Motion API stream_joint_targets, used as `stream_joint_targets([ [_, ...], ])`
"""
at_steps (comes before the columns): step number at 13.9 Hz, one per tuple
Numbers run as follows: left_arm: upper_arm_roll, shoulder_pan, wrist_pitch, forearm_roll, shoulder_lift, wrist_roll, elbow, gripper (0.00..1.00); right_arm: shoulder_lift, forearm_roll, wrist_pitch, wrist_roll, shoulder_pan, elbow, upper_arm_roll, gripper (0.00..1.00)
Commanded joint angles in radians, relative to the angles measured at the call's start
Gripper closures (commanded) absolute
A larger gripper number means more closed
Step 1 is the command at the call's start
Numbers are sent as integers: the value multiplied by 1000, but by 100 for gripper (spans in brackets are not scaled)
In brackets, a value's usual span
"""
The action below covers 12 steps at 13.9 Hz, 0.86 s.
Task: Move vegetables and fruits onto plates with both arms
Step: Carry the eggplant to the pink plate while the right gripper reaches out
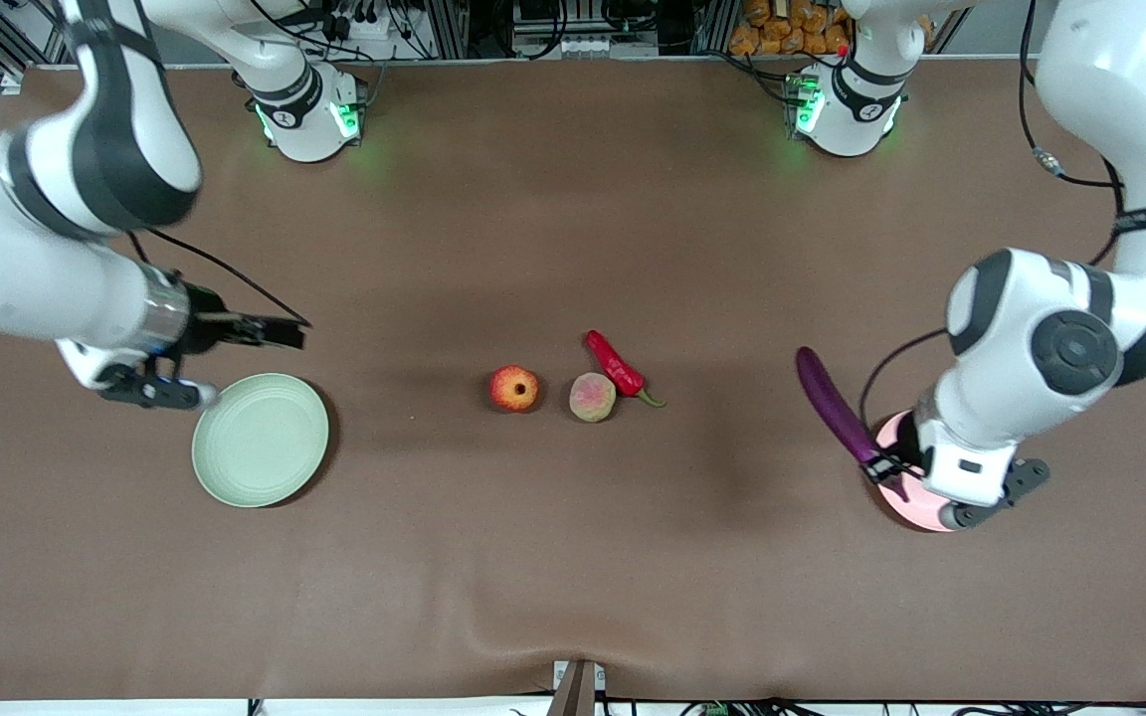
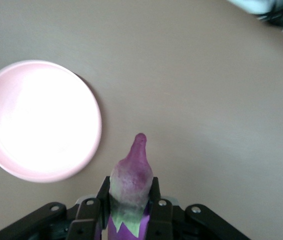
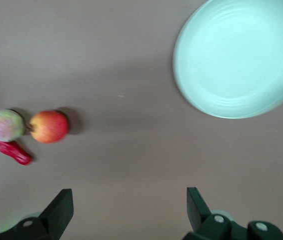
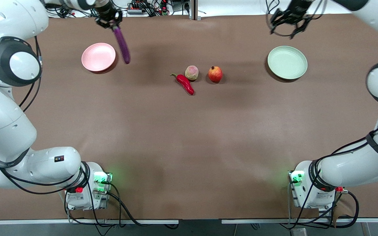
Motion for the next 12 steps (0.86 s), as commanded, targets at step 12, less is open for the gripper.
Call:
stream_joint_targets([
  [12,149,103,161,-109,195,307,65,100,289,397,244,311,194,23,-7,0],
])
